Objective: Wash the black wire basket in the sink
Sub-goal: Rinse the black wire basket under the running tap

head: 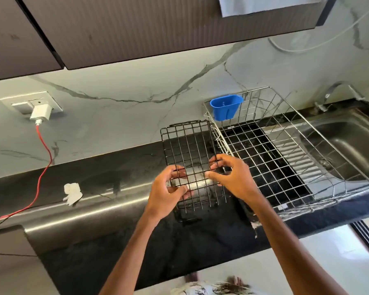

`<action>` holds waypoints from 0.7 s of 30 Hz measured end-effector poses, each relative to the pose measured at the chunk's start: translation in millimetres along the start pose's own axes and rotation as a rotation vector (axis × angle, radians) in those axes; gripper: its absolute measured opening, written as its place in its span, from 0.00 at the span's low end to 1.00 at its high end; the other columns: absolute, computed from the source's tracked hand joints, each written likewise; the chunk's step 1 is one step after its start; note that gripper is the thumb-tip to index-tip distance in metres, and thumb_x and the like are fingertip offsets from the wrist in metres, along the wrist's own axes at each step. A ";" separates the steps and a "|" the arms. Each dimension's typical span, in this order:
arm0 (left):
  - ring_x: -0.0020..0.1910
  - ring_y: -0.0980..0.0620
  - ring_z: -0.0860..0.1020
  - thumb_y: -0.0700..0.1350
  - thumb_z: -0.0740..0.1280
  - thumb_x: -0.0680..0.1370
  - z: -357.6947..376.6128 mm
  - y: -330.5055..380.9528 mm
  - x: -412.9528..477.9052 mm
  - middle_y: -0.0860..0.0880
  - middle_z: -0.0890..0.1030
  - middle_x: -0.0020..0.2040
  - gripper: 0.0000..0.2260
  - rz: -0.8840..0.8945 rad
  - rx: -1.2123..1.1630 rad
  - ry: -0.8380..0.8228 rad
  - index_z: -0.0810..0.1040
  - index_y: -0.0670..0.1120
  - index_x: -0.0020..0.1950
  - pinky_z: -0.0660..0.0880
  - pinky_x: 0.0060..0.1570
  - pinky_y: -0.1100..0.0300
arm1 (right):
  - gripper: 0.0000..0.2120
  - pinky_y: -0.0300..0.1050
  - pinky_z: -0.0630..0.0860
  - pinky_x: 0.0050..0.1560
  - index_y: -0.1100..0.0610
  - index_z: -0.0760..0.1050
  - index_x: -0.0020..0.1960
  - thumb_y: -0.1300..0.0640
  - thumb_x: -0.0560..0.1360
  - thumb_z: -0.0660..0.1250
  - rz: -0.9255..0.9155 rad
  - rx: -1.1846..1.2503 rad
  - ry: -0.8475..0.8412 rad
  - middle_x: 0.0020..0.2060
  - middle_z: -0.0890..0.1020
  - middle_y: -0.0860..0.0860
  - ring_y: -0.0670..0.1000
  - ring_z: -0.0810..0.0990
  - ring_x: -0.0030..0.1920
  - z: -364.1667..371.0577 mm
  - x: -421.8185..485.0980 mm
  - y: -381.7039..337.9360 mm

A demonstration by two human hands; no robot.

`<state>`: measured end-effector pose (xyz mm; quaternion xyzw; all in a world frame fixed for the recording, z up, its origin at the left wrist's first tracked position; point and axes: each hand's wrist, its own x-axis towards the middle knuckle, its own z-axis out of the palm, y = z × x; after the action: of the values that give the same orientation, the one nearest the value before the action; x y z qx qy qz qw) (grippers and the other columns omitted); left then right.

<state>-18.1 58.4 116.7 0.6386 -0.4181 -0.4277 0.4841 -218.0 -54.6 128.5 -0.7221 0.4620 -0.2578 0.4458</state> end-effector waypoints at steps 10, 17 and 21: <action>0.43 0.50 0.88 0.32 0.72 0.78 93.8 110.7 -46.2 0.53 0.84 0.58 0.23 0.342 0.142 -0.058 0.76 0.54 0.66 0.84 0.44 0.59 | 0.18 0.36 0.82 0.42 0.53 0.78 0.58 0.56 0.71 0.78 -0.174 0.162 0.147 0.50 0.84 0.48 0.42 0.86 0.44 -134.3 -68.4 -22.2; 0.46 0.53 0.87 0.33 0.73 0.77 242.5 138.7 -59.5 0.56 0.83 0.60 0.23 0.487 0.147 -0.074 0.75 0.44 0.71 0.86 0.44 0.52 | 0.16 0.51 0.83 0.55 0.50 0.80 0.57 0.54 0.71 0.79 -0.232 0.118 0.283 0.52 0.85 0.44 0.43 0.84 0.52 -269.8 -128.7 32.0; 0.51 0.61 0.85 0.35 0.73 0.78 339.5 149.6 -66.0 0.64 0.81 0.62 0.23 0.554 0.141 -0.170 0.75 0.51 0.69 0.84 0.48 0.58 | 0.14 0.48 0.80 0.58 0.46 0.80 0.55 0.55 0.71 0.79 -0.197 0.075 0.402 0.52 0.84 0.40 0.42 0.83 0.54 -347.3 -168.6 75.5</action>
<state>-377.7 5.3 215.9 0.4941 -0.6442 -0.3010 0.5003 -597.5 -57.5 231.7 -0.6807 0.4590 -0.4558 0.3437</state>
